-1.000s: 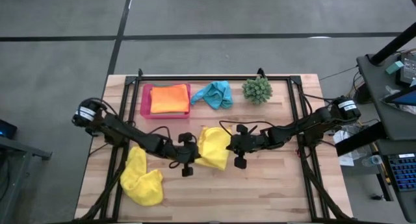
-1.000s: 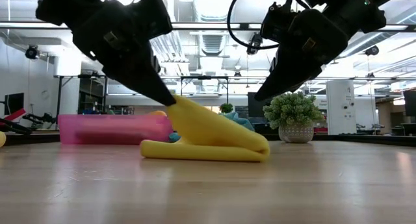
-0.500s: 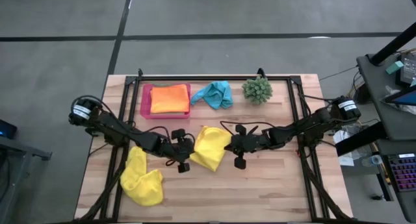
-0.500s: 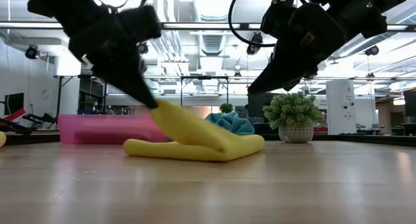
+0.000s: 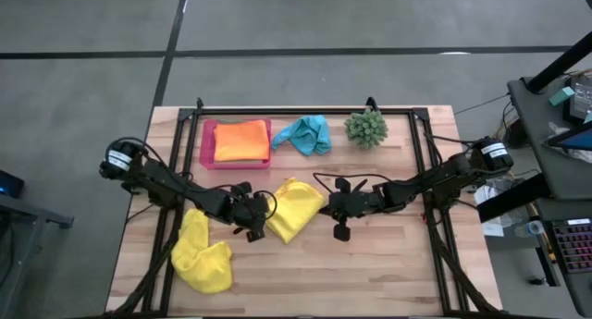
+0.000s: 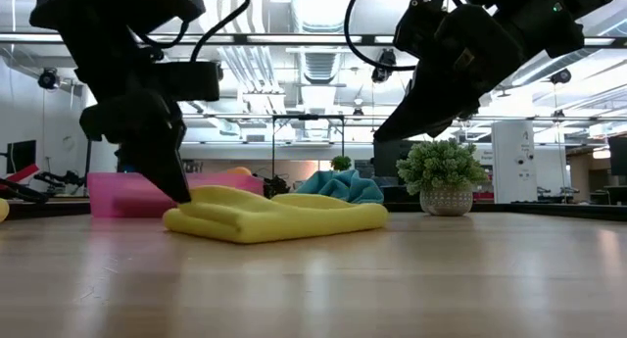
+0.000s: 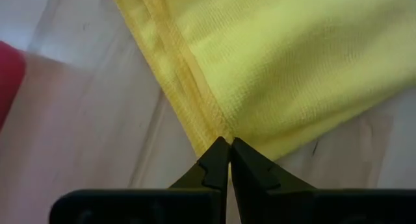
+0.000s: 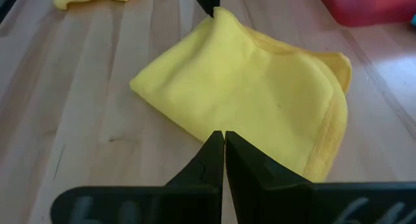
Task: Fold microfiber towels
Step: Fold the right yellow towel
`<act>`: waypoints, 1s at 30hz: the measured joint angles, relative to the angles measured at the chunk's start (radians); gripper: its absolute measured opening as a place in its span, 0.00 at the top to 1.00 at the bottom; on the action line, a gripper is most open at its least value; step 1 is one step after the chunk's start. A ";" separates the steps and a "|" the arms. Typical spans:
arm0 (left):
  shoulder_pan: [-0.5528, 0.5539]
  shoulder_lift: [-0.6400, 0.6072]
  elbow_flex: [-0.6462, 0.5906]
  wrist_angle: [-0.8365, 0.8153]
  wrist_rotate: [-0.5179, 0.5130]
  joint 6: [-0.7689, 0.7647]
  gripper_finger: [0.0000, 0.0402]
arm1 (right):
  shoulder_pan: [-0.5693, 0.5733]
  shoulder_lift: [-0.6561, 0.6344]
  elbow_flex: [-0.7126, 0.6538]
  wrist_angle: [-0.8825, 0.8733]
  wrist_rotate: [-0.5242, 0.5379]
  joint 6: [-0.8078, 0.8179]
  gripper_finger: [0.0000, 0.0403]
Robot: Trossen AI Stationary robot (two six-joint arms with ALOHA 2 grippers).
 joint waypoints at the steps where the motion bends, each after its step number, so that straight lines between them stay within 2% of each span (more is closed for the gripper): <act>1: 0.000 0.000 0.000 -0.001 0.002 0.000 0.99 | 0.000 0.000 0.000 -0.002 0.000 0.000 0.98; 4: 0.000 -0.001 0.000 -0.003 0.034 0.000 0.93 | 0.000 0.000 0.000 -0.001 0.000 0.000 0.98; 9: 0.000 -0.002 0.000 -0.015 0.078 -0.008 0.77 | 0.000 0.000 0.000 -0.001 0.000 0.000 0.98; 16: 0.001 -0.028 0.016 -0.134 0.117 -0.024 0.60 | -0.019 0.000 0.000 -0.002 -0.002 0.000 0.98; 21: 0.000 -0.065 0.033 -0.172 0.182 -0.014 0.56 | -0.064 0.000 0.000 -0.001 -0.002 -0.006 0.98; 30: -0.003 -0.108 0.019 -0.018 0.174 0.089 0.56 | -0.130 0.000 0.000 0.012 -0.002 -0.051 0.98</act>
